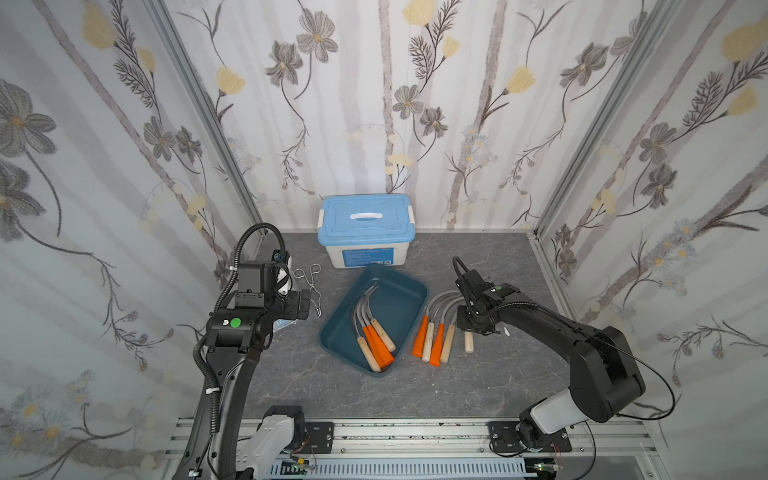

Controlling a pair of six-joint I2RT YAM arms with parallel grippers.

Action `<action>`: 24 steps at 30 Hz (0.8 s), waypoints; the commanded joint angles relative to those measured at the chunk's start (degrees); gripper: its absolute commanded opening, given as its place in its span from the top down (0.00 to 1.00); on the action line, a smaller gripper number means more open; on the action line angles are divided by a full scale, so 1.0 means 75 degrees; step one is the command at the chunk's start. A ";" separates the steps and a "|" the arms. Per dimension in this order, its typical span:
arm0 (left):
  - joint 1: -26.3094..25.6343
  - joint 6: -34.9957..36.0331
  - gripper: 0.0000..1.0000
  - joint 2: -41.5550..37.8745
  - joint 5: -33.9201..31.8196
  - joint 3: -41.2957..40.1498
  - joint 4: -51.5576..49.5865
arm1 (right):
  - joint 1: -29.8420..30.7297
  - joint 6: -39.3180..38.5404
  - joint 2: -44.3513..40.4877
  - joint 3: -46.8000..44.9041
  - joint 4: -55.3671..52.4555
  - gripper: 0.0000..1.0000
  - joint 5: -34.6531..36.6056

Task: Put small sickles into storage boxes
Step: Pick up the sickle at the center of the board, then place the sickle in the storage box.

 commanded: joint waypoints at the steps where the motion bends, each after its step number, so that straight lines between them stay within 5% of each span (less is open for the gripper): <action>1: 0.0010 -0.0047 0.00 0.0025 0.0117 -0.0027 -0.0044 | -0.0006 0.0165 -0.0255 0.0159 -0.0051 0.88 0.0180; 14: -0.0025 -0.0157 0.00 0.0255 0.0067 0.0040 0.0326 | 0.0076 0.0051 -0.1292 0.0858 -0.0006 0.88 -0.0117; 24: 0.0085 -0.0189 0.00 0.0094 -0.0031 -0.0030 0.0374 | 0.1074 -0.0051 -0.0728 0.2225 -0.0222 0.87 0.0075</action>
